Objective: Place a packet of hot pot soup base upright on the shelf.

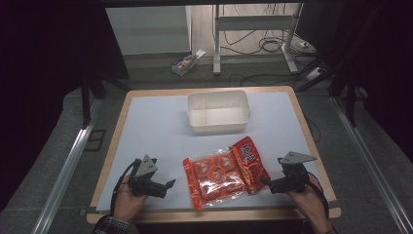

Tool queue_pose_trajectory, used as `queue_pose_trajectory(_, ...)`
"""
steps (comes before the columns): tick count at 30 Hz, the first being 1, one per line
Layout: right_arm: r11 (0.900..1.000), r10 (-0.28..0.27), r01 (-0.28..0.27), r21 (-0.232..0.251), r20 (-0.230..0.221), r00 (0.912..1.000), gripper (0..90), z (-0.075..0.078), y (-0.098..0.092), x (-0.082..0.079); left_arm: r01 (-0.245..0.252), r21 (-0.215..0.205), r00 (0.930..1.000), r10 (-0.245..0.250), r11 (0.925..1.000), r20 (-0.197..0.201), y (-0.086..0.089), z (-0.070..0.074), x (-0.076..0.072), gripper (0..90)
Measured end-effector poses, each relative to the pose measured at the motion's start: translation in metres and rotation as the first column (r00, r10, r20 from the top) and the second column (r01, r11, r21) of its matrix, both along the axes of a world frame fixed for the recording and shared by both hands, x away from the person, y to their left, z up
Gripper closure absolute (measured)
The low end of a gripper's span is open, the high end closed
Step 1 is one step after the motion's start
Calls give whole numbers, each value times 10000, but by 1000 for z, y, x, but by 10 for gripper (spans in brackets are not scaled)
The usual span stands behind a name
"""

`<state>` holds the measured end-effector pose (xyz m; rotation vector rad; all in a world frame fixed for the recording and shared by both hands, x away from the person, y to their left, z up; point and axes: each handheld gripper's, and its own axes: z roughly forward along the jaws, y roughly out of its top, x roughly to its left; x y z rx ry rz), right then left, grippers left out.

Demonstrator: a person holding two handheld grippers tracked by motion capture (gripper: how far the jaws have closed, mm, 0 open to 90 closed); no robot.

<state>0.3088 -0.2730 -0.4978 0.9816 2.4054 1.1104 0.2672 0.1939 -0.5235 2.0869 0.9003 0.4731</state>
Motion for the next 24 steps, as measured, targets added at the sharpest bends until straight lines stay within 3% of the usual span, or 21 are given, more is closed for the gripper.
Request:
queue_pose_trajectory(3, 9997, 117, -118, -205, -48, 9999, 0, -2, 0, 2, 125, 32, 9999, -125, 9999, 48, 0, -1, 0, 0)
queue_pose_trajectory(6, 10000, 92, -92, 21, -284, 9996, 0, -4, -3, 5, 272, 85, 9990, -275, 9996, 350, 1, 0, -3, 0)
queue_pose_trajectory(9, 10000, -1, 2, 76, -188, 9998, 0, -3, -3, 5, 280, 8, 9990, -280, 9996, 348, 0, 0, -3, 0)
queue_pose_trajectory(16, 9999, -54, 58, 97, -421, 9991, 1, -6, -4, 7, 187, 347, 9998, -190, 9992, 82, -4, -2, -1, 3)
queue_pose_trajectory(20, 10000, -87, 88, 28, -314, 9995, 5, -5, -3, 7, 129, 530, 9999, -123, 9985, -113, -7, -1, -1, 6)
queue_pose_trajectory(23, 10000, -59, 58, -31, -254, 9997, 8, -5, -2, 7, 113, 514, 9998, -104, 9986, -165, -9, -1, 0, 6)
queue_pose_trajectory(24, 10000, -58, 58, -16, -225, 9997, 8, -5, -2, 7, 221, 319, 9996, -215, 9992, -204, -10, 1, 0, 10)
